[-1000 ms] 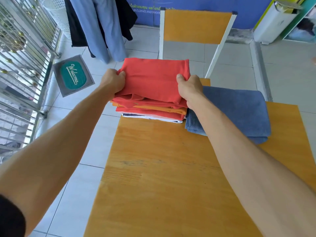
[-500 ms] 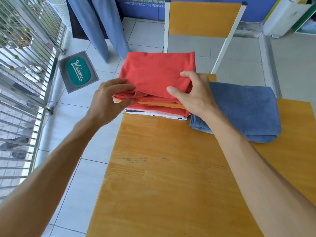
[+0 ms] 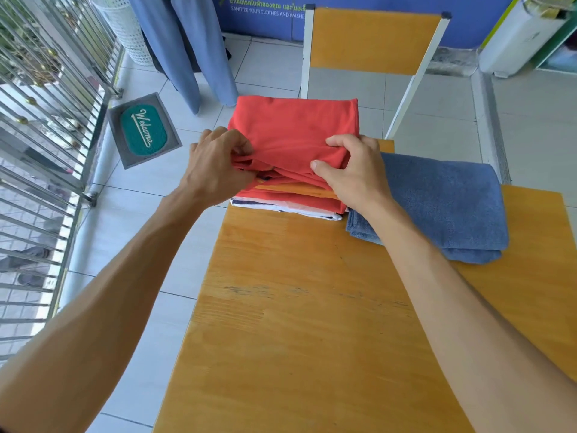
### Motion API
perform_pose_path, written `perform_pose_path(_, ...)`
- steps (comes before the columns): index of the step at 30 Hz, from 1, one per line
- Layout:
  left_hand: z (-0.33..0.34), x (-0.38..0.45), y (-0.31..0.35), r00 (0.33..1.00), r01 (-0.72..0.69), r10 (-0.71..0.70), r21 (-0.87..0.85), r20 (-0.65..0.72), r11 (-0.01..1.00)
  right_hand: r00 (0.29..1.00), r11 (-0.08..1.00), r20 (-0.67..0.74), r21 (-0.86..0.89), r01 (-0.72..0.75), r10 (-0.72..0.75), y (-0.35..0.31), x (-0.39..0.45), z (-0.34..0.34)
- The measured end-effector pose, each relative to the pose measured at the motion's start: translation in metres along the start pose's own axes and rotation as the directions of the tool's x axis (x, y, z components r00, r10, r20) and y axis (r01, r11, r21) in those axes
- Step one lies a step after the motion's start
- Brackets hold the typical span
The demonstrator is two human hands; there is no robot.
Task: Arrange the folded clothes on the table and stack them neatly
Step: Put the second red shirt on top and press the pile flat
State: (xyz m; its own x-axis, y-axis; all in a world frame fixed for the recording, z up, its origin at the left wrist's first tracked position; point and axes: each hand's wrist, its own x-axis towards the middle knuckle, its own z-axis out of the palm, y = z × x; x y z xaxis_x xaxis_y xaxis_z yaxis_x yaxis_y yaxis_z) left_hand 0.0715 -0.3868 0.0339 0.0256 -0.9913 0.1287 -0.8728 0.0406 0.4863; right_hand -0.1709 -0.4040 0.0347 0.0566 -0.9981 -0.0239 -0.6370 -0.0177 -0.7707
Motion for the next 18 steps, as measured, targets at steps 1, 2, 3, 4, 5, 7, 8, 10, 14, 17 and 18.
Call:
perform_pose_path(1,-0.004,-0.004,-0.002,0.999,-0.040,0.040,-0.003,0.009,0.999,1.000,1.000,-0.007,0.001,0.001,-0.001,0.000,0.000,0.001)
perform_pose_path(2,-0.008,-0.008,-0.004,0.996,-0.090,0.090,-0.011,-0.007,0.996,1.000,1.000,-0.011,0.002,0.003,-0.003,0.000,0.001,0.001)
perform_pose_path(3,-0.011,-0.011,-0.006,0.988,-0.150,0.149,-0.022,-0.041,0.988,1.000,1.000,-0.015,0.002,0.004,-0.004,0.000,0.001,0.002)
perform_pose_path(4,-0.013,-0.014,-0.006,0.976,-0.204,0.201,-0.029,-0.085,0.979,1.000,1.000,-0.019,0.001,0.003,-0.003,-0.001,0.002,0.003)
perform_pose_path(5,-0.014,-0.015,-0.005,0.966,-0.234,0.229,-0.030,-0.123,0.972,1.000,1.000,-0.022,-0.001,-0.001,0.001,-0.001,0.002,0.004)
perform_pose_path(7,-0.013,-0.014,-0.002,0.961,-0.222,0.216,-0.016,-0.172,0.975,1.000,1.000,-0.023,-0.010,-0.005,0.005,-0.002,0.004,0.005)
perform_pose_path(8,-0.011,-0.013,-0.001,0.962,-0.199,0.194,-0.006,-0.194,0.980,1.000,1.000,-0.021,-0.013,-0.006,0.006,-0.003,0.004,0.005)
perform_pose_path(10,-0.009,-0.009,0.002,0.959,-0.157,0.154,0.009,-0.239,0.988,1.000,1.000,-0.022,-0.012,-0.007,0.006,-0.005,0.006,0.004)
perform_pose_path(14,-0.001,-0.003,0.006,0.946,-0.142,0.167,0.107,-0.277,0.984,1.000,1.000,-0.024,-0.017,-0.002,0.002,-0.007,0.005,0.002)
perform_pose_path(17,0.009,-0.010,0.001,0.962,-0.170,0.194,0.134,-0.193,0.976,1.000,0.999,0.008,-0.033,0.014,-0.014,-0.003,0.001,0.002)
perform_pose_path(18,0.010,-0.013,-0.004,0.965,-0.195,0.214,0.128,-0.154,0.972,1.000,0.999,0.024,-0.036,0.021,-0.020,-0.001,0.000,0.002)
